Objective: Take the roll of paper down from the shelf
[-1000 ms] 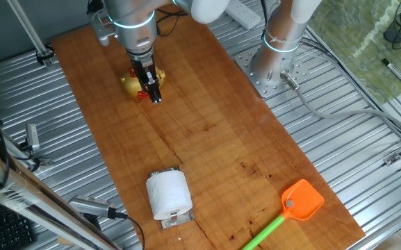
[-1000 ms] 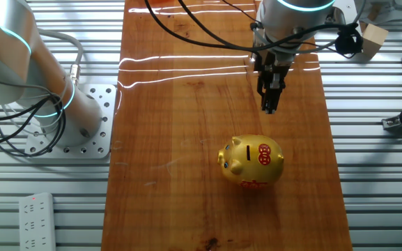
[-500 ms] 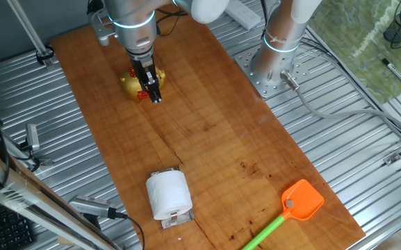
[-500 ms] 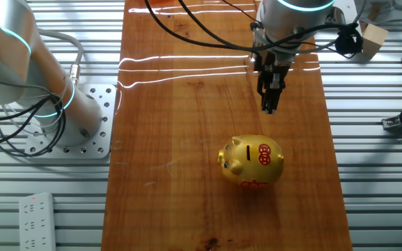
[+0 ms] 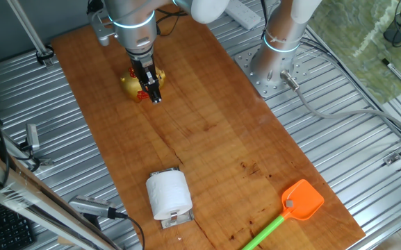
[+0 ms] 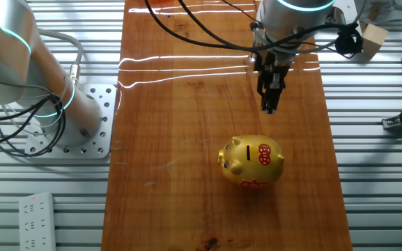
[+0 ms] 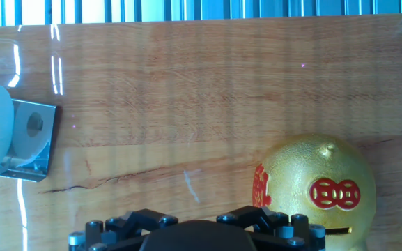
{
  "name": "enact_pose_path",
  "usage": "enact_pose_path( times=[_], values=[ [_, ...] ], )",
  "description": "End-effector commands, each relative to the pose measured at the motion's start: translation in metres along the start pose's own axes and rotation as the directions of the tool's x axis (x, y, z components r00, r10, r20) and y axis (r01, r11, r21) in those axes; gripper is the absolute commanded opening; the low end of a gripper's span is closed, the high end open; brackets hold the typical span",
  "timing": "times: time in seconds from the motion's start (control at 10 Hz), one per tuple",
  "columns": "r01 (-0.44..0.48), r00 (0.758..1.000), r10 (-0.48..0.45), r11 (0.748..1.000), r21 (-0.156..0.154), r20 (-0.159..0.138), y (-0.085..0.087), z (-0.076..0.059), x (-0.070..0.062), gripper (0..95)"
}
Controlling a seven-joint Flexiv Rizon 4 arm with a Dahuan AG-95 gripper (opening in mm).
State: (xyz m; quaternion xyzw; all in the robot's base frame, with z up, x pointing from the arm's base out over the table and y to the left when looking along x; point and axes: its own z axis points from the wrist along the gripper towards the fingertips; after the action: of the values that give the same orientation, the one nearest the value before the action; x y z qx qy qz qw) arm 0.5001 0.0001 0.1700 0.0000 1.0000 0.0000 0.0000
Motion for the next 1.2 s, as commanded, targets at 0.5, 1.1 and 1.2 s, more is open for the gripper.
enact_pose_path(
  times=[0.5,1.1,1.2],
  values=[
    [0.041,0.999,-0.040,0.999,0.034,-0.030,0.0006,-0.0032,0.0015,0.0],
    [0.038,0.999,-0.037,0.999,0.033,-0.029,0.0004,-0.0040,0.0013,0.0],
    [0.038,0.999,-0.037,0.999,0.032,-0.029,0.0004,-0.0041,0.0013,0.0]
  ],
)
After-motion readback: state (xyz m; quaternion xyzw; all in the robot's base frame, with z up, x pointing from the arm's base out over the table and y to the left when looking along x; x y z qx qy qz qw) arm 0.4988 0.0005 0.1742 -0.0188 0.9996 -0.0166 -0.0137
